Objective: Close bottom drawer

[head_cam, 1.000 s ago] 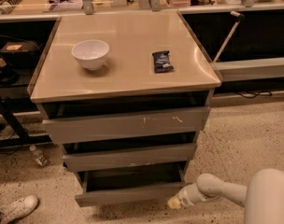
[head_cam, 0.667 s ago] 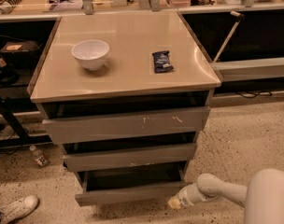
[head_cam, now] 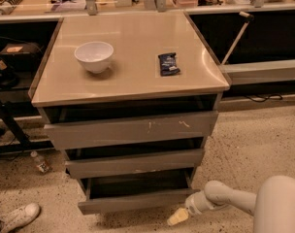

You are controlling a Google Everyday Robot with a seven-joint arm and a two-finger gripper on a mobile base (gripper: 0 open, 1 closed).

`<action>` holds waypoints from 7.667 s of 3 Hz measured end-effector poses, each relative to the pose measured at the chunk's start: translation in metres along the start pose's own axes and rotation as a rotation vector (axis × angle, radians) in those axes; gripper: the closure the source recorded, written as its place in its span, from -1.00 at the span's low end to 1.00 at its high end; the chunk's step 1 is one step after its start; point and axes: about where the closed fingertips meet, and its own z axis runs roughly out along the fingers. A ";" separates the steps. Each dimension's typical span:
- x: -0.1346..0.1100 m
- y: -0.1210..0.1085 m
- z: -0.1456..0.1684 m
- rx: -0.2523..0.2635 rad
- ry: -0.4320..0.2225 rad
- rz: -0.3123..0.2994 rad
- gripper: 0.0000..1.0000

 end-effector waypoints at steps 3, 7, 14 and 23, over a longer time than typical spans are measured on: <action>0.000 0.000 0.000 0.000 0.000 0.000 -0.16; -0.015 -0.008 0.000 0.024 -0.025 -0.015 1.00; -0.048 -0.026 -0.003 0.074 -0.067 -0.050 -0.77; -0.064 -0.045 0.004 0.099 -0.089 -0.042 1.00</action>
Offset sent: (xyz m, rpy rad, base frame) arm 0.0000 0.0000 0.0000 0.0000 0.0000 0.0000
